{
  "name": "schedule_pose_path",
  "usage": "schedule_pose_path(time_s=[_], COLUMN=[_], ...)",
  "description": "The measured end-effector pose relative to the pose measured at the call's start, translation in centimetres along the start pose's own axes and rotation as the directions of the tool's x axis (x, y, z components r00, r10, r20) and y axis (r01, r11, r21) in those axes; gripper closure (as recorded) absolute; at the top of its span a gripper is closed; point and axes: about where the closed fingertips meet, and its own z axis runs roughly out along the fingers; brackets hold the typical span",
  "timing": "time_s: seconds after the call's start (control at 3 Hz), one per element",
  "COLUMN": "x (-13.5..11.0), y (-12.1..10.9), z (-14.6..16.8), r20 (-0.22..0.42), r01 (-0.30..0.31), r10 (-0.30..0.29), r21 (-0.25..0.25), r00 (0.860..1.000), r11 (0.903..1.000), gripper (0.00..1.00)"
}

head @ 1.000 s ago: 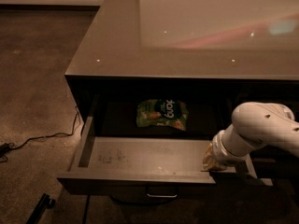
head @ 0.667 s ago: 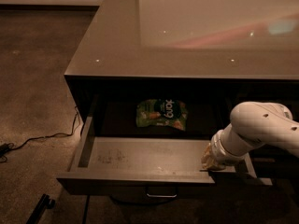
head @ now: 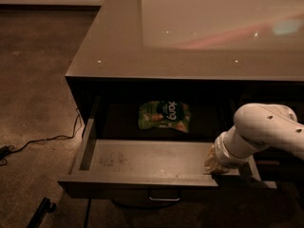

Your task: Open top drawer

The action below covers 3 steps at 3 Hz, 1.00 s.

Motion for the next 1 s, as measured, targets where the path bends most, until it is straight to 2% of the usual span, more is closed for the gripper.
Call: schedule_pose_path(time_s=[0.33,0.67,1.0], x=[0.00,0.00,0.00], y=[0.00,0.01,0.01], z=[0.00,0.01,0.01], r20=[0.000,0.000,0.000], r01=[0.000,0.000,0.000], r10=[0.000,0.000,0.000], r21=[0.000,0.000,0.000], r00=[1.000,1.000,1.000], r11=[1.0000,1.0000,1.0000], gripper=[0.12,0.00,0.00])
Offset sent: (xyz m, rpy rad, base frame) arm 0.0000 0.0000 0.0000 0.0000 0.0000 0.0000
